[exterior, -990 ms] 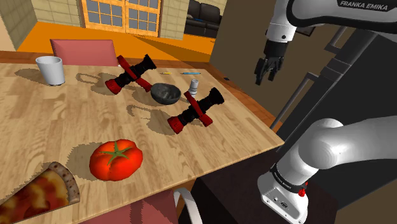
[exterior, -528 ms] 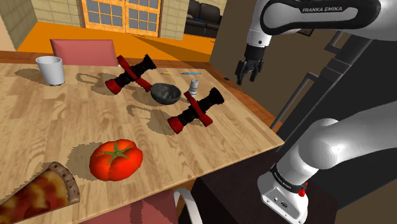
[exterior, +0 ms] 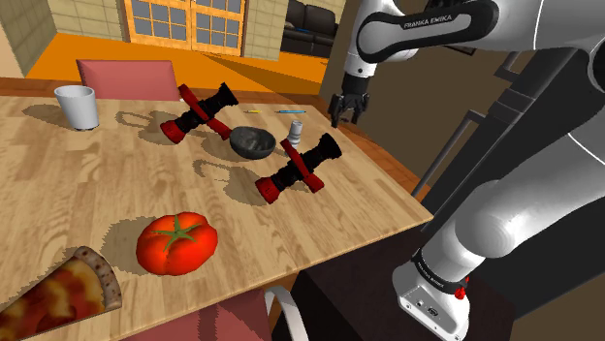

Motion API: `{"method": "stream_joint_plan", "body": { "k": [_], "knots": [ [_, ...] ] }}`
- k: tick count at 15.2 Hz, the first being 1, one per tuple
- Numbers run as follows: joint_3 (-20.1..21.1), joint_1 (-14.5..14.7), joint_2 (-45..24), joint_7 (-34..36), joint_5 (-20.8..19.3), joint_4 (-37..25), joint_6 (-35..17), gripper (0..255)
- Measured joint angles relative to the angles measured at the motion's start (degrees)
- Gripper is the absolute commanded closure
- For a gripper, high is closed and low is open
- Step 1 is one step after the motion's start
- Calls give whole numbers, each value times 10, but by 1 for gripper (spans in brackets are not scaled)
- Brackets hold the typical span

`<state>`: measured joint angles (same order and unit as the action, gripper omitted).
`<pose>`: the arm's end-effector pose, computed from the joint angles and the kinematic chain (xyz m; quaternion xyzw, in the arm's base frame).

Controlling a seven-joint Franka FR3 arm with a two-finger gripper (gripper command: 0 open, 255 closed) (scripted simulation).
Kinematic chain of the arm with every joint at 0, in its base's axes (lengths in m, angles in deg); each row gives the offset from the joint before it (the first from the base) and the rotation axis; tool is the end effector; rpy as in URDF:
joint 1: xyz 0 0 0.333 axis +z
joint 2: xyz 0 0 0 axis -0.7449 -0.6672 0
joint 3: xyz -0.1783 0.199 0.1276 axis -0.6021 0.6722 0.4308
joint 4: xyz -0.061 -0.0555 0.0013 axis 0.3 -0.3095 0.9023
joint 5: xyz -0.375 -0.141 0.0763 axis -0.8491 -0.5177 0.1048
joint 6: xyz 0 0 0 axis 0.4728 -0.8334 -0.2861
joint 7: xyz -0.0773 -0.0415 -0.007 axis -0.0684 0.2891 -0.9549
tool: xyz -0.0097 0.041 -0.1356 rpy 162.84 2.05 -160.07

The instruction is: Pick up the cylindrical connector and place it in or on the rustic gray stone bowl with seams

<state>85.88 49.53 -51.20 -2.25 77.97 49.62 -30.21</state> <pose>0.4848 -0.0221 0.4015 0.9970 -0.0574 -0.0439 0.0270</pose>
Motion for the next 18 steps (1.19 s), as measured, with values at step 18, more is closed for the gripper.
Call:
{"method": "stream_joint_plan", "body": {
  "k": [18],
  "knots": [
    [1, -4, -355, -2, 44, -306, -95, 0]
  ]
}}
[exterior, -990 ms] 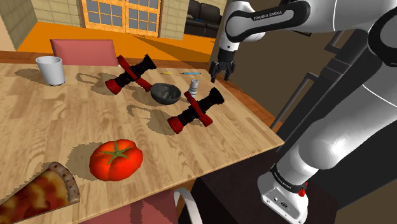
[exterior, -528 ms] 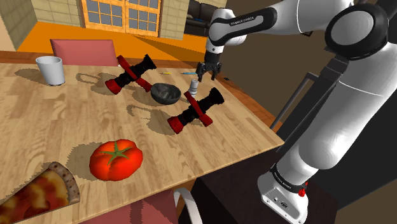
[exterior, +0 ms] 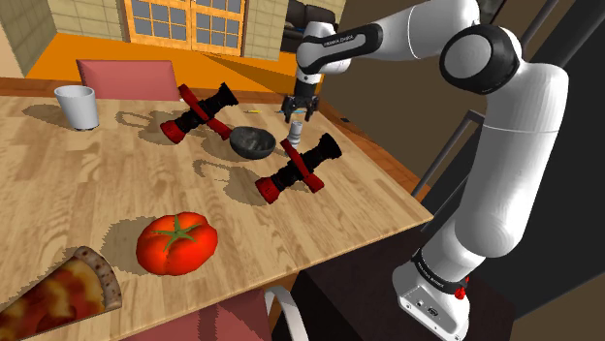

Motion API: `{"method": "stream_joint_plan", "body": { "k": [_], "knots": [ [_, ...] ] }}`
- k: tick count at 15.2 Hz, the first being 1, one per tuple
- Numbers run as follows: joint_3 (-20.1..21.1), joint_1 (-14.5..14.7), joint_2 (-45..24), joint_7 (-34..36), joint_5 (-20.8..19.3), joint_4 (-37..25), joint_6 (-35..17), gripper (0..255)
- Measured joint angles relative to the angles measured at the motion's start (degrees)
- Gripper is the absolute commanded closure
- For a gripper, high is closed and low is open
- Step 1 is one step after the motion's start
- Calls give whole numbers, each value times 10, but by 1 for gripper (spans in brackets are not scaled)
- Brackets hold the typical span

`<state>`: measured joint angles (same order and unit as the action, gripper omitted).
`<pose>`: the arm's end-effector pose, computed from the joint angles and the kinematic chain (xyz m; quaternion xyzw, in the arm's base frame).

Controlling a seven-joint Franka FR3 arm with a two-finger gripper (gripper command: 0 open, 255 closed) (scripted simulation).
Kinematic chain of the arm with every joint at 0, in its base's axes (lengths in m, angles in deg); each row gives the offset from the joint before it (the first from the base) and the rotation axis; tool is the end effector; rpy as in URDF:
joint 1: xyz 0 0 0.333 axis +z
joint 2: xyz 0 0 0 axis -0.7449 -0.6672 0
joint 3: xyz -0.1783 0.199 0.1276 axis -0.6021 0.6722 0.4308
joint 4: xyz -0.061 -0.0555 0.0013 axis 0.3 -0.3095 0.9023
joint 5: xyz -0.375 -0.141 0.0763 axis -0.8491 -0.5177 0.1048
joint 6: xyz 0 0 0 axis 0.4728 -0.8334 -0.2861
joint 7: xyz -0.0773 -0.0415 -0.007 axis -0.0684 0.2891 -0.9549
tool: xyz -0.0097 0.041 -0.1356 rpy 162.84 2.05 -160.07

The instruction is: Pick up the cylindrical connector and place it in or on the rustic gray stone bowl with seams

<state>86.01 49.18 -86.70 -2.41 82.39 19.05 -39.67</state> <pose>0.6633 -0.0200 0.3101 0.9974 -0.0719 -0.0049 0.0061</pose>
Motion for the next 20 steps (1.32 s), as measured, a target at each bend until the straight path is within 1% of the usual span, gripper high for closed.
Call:
{"method": "stream_joint_plan", "body": {
  "k": [6, 12, 13, 20],
  "knots": [
    [1, 0, -22, 0, 1, 14, -37, 0],
    [1, -1, -25, -1, 2, 16, -42, 0],
    [1, -1, -25, -1, 2, 16, -42, 255],
    [1, -1, -25, -1, 2, 16, -43, 255]
  ]
}}
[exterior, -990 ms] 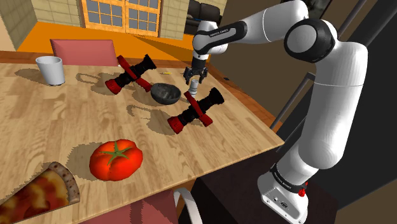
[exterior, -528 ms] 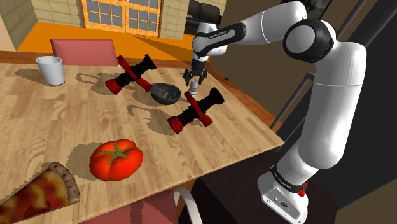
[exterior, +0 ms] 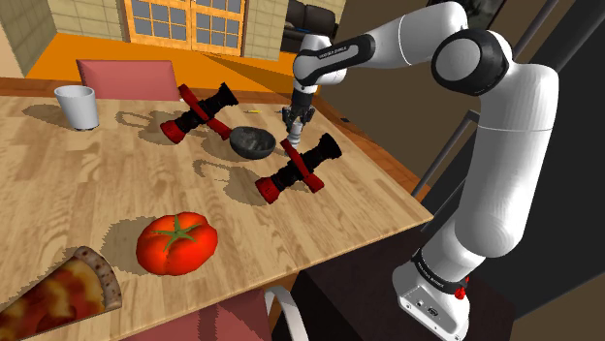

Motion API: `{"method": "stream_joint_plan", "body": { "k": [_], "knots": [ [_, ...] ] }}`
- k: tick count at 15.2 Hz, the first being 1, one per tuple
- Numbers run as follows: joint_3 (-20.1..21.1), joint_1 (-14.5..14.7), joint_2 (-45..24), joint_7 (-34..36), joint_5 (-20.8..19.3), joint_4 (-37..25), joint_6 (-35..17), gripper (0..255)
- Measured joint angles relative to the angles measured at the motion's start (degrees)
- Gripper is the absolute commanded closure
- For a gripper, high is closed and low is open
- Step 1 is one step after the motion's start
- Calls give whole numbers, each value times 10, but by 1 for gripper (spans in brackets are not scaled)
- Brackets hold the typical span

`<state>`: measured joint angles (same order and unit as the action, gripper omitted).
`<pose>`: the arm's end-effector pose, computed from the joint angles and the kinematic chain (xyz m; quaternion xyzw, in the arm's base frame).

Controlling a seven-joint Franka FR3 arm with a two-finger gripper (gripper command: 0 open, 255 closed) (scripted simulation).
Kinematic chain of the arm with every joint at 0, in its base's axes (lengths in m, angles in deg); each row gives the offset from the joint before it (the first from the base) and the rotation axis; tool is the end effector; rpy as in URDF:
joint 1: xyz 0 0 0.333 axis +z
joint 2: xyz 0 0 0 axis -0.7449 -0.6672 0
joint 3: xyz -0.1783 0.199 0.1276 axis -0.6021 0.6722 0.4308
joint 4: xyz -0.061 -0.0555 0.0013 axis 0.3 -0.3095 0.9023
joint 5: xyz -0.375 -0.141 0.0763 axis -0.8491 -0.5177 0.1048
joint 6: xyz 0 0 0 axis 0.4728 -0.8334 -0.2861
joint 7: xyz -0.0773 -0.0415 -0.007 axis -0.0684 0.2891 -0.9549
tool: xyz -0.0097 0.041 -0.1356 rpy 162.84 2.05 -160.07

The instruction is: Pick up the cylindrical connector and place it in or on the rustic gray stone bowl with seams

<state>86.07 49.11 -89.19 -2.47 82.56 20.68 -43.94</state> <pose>0.6643 -0.0203 0.2744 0.9974 -0.0721 -0.0036 0.0058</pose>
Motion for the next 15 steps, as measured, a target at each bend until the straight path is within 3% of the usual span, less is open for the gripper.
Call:
{"method": "stream_joint_plan", "body": {
  "k": [5, 15],
  "knots": [
    [0, 0, 3, 0, 0, -3, 7, 255],
    [-1, 1, 32, 1, -2, -38, 71, 255]
  ]
}}
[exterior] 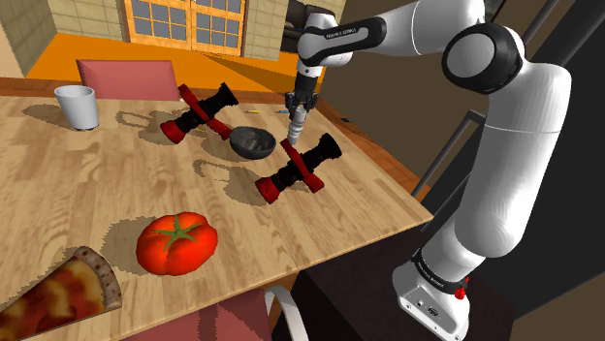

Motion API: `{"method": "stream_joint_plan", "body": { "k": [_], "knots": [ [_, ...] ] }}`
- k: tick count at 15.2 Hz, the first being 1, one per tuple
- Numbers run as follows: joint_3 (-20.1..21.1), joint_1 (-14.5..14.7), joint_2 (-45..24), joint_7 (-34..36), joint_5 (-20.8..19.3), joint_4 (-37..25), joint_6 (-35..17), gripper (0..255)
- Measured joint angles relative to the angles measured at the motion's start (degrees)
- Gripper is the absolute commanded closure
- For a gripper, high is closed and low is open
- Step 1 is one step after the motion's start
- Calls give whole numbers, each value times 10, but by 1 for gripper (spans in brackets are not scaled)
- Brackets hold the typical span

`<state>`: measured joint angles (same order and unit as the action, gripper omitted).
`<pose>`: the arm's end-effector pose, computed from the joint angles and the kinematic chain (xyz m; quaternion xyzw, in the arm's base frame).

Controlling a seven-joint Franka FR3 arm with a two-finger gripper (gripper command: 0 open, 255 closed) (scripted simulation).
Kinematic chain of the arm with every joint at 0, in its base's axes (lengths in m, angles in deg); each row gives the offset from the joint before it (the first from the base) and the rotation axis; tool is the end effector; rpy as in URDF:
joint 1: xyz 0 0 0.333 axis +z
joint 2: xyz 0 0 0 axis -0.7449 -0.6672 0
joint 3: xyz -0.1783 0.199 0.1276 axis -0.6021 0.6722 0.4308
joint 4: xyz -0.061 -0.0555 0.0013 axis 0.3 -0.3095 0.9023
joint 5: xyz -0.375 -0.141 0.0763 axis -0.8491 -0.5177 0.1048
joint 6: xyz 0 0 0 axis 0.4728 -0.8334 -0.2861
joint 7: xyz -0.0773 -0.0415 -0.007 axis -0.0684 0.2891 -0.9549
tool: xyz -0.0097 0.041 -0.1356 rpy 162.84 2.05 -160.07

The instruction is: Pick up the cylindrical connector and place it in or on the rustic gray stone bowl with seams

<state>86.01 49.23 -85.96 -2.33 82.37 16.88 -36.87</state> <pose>0.6662 -0.0192 0.3326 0.9974 -0.0720 -0.0039 0.0058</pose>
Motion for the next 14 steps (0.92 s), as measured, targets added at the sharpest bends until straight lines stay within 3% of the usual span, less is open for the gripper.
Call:
{"method": "stream_joint_plan", "body": {
  "k": [14],
  "knots": [
    [-1, 0, 23, 0, -1, -76, 99, 255]
  ]
}}
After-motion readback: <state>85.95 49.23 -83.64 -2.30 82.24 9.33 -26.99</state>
